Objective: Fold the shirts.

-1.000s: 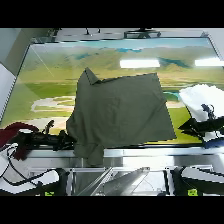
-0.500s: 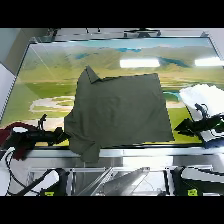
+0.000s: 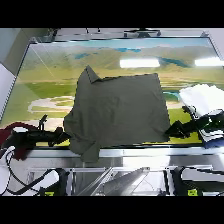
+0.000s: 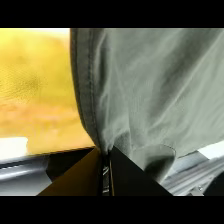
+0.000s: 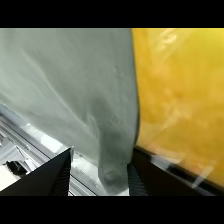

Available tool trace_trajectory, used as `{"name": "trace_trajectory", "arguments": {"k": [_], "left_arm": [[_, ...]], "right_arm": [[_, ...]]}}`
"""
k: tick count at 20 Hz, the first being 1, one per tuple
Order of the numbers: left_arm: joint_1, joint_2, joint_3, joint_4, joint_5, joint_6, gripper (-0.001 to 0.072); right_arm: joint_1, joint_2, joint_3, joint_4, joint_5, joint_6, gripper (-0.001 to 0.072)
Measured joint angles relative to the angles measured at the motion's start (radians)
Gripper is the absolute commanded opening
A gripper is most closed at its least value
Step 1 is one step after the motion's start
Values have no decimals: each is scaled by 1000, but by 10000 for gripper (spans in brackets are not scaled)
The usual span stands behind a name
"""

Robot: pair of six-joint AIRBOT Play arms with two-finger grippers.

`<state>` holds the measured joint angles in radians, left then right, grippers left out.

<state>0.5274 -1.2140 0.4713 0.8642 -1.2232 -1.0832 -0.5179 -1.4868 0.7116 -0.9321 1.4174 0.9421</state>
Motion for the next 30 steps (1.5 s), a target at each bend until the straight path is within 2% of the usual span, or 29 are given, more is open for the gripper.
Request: {"name": "trace_trajectory", "arguments": {"k": [2,3,4,5,8,11,14,17,19,22,26,28,30], "left_arm": [[0,-19,0,-1,-3,0,28],[0,-28,0,-2,-3,1,28],[0,-36,0,-2,-3,3,28],[0,-43,0,-2,-3,4,28],[0,-48,0,-22,-14,13,28],[0,-1,12,-154,-66,72,28],[0,114,93,-389,-183,134,28],[1,269,254,-717,-323,176,28],[13,367,399,-957,-388,206,28],[106,473,634,-1240,-422,237,28],[333,518,877,-1452,-400,228,28],[389,490,958,-1462,-391,211,28],[381,438,1025,-1372,-380,187,28]], "right_arm": [[4,-1,-2,11,-1,-1,353],[6,-1,-2,17,-3,-3,262],[10,-2,-2,24,-8,-3,104],[14,-2,-2,36,0,-3,17],[32,-1,-2,78,12,-3,17],[40,24,14,205,34,-14,16],[42,116,71,410,82,-63,17],[35,302,174,677,115,-121,17],[18,452,263,855,111,-159,17],[-40,670,428,1019,37,-205,17],[-125,856,625,1072,-157,-230,16],[-143,893,682,1018,-248,-230,16],[-151,890,711,944,-294,-201,16]]}}
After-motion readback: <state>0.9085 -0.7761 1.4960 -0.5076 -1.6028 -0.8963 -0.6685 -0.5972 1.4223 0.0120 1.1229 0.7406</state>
